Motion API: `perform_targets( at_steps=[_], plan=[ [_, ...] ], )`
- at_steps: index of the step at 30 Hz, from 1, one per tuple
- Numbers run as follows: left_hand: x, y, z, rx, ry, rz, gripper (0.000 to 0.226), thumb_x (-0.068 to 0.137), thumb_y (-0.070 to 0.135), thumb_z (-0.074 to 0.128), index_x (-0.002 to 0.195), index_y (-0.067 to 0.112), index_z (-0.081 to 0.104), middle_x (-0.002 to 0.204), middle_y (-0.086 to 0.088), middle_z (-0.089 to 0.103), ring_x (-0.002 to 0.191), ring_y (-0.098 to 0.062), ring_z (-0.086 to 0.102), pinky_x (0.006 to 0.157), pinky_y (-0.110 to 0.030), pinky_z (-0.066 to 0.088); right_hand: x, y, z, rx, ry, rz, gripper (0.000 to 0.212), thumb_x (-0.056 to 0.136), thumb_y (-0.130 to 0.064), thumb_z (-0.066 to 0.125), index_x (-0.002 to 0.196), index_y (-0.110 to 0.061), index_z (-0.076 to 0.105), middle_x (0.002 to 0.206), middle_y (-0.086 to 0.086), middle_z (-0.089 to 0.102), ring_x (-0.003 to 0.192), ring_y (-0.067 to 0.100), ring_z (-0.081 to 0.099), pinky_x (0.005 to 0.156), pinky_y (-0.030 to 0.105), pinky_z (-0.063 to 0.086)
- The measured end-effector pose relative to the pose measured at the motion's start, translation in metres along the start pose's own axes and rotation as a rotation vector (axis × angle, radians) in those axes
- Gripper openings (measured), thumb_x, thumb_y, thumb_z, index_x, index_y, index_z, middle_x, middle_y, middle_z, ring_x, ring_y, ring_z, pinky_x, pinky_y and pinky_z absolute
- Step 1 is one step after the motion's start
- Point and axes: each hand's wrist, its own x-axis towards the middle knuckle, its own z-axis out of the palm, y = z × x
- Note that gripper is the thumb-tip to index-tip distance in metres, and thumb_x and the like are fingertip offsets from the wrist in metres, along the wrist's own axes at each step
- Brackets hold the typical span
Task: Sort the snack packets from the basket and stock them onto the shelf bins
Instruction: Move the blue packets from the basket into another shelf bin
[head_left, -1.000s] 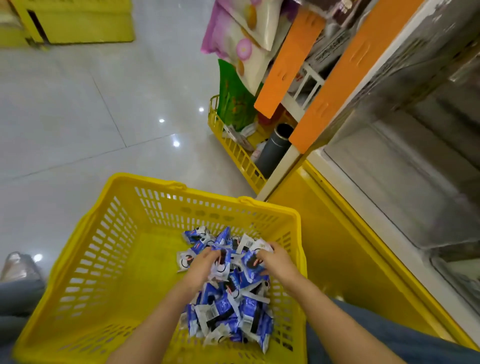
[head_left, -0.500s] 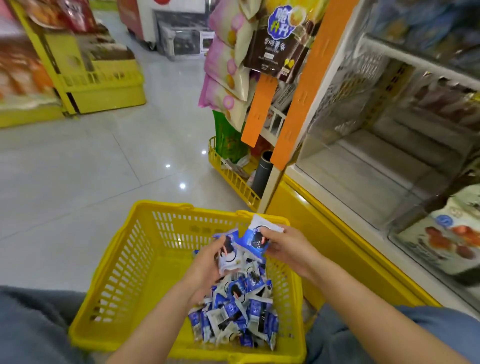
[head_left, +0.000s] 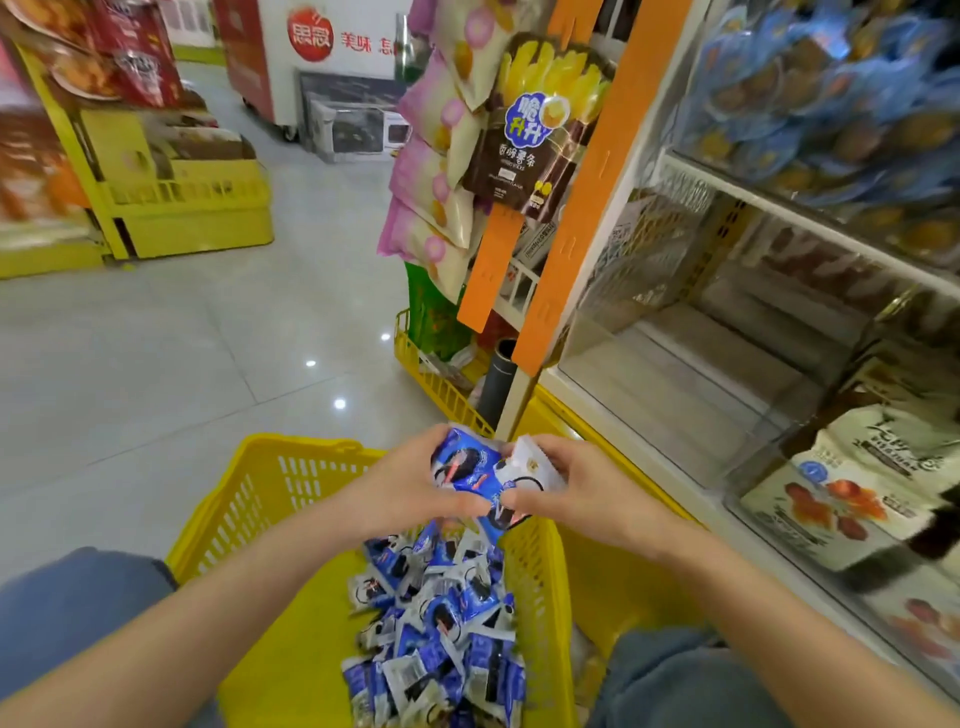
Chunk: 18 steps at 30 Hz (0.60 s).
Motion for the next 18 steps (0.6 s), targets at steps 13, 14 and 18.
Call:
perform_targets(
  at_steps=[13, 14, 18],
  plan=[
    [0.117, 0.047, -0.001, -0.126, 0.156, 0.243, 0.029, 0.081, 0.013, 0.069, 0.105, 0.023, 0.056, 0.100, 0.005, 0.065, 0.090, -0.007, 0.061, 0.081, -0.023, 0.049, 0.048, 0.020, -0.151, 0.106, 0.815, 0.069, 0.016, 0.081, -0.024, 0.070, 0.090, -0.012, 0.063, 0.078, 0.002, 0.064, 0.059, -0.002, 0.057, 0.056, 0.014, 0.044],
    [0.126, 0.049, 0.001, -0.142, 0.162, 0.245, 0.030, 0.080, 0.013, 0.070, 0.104, 0.025, 0.056, 0.102, 0.005, 0.065, 0.093, -0.008, 0.061, 0.083, -0.023, 0.049, 0.061, 0.029, -0.163, 0.147, 0.880, 0.137, 0.020, 0.081, -0.024, 0.071, 0.091, -0.009, 0.062, 0.080, 0.005, 0.064, 0.062, 0.003, 0.059, 0.060, 0.019, 0.045],
    [0.154, 0.061, 0.004, -0.220, 0.189, 0.250, 0.035, 0.080, 0.017, 0.071, 0.107, 0.027, 0.051, 0.105, 0.006, 0.065, 0.098, -0.007, 0.061, 0.084, -0.021, 0.048, 0.112, 0.061, -0.200, 0.318, 0.976, 0.313, 0.016, 0.086, -0.015, 0.066, 0.095, -0.001, 0.063, 0.057, 0.005, 0.064, 0.045, 0.008, 0.056, 0.046, 0.015, 0.044]
  ],
)
